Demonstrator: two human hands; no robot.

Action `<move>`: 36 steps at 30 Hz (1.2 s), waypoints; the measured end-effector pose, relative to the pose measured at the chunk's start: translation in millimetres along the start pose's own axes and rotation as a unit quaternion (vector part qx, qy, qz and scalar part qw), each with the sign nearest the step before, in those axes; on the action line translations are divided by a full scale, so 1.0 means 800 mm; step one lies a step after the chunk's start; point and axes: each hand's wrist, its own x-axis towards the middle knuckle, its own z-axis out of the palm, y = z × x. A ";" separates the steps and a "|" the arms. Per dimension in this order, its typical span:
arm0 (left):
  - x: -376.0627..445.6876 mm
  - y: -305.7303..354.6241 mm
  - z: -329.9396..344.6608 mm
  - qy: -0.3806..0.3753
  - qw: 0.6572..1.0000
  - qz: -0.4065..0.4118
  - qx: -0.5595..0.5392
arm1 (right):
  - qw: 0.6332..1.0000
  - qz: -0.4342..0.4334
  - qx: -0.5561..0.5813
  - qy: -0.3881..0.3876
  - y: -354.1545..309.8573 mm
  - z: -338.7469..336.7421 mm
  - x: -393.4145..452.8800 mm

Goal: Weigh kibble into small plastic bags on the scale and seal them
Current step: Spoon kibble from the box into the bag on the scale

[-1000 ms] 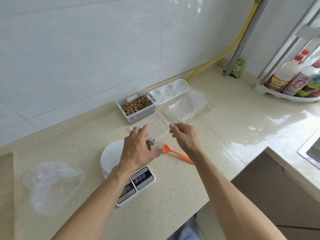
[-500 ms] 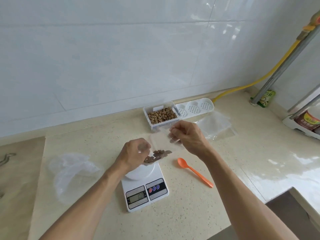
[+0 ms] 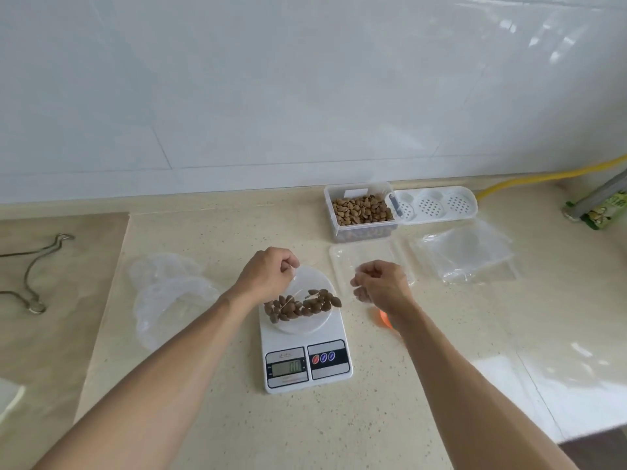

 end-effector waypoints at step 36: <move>-0.089 -0.075 0.040 0.078 0.928 0.091 0.353 | 0.780 -0.310 -0.543 0.004 0.020 0.047 -0.026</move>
